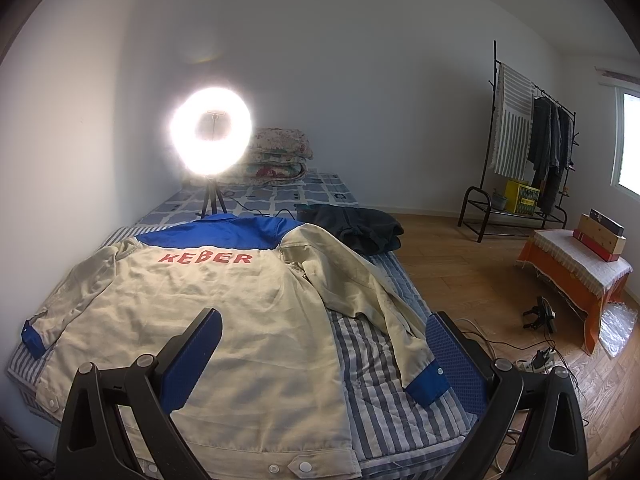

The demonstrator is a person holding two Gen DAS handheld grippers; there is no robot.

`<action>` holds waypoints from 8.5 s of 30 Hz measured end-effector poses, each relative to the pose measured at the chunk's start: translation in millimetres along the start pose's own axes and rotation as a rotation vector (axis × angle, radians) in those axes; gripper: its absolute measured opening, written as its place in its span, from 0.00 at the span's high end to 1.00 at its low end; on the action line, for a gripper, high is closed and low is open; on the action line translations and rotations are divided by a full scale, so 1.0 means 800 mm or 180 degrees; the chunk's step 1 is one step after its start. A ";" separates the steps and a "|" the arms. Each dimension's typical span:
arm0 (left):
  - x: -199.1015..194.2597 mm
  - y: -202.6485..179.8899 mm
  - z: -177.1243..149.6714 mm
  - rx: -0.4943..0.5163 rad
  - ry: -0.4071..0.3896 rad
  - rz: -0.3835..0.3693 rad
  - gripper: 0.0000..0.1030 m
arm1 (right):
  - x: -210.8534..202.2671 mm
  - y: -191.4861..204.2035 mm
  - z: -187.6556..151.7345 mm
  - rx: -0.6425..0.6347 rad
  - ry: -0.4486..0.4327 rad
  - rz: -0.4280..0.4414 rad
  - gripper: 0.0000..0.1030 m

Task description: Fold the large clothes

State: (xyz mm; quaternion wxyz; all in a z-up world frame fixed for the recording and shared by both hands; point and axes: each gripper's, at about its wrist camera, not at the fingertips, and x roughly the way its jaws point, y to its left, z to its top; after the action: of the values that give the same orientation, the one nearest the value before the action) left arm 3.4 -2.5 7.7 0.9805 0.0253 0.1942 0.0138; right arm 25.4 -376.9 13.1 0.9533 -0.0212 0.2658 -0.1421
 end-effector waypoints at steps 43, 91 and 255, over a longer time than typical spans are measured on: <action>0.005 0.001 0.001 0.0026 0.0007 0.0047 0.00 | -0.002 0.006 0.004 -0.0027 -0.0035 -0.0024 0.00; 0.098 0.154 -0.095 -0.0151 0.0666 0.0359 0.18 | 0.113 0.304 0.048 -0.0756 0.0367 0.1855 0.12; 0.245 0.094 -0.223 -0.1199 0.2474 -0.1628 0.49 | 0.408 0.485 0.067 -0.1105 0.1584 0.2009 0.51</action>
State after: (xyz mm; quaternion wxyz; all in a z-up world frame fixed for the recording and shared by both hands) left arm 115.3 87.5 -227.5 0.7952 -0.2076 0.5393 -0.1838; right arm 420.9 -99.2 -149.6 0.8392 -0.0640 0.5007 0.2023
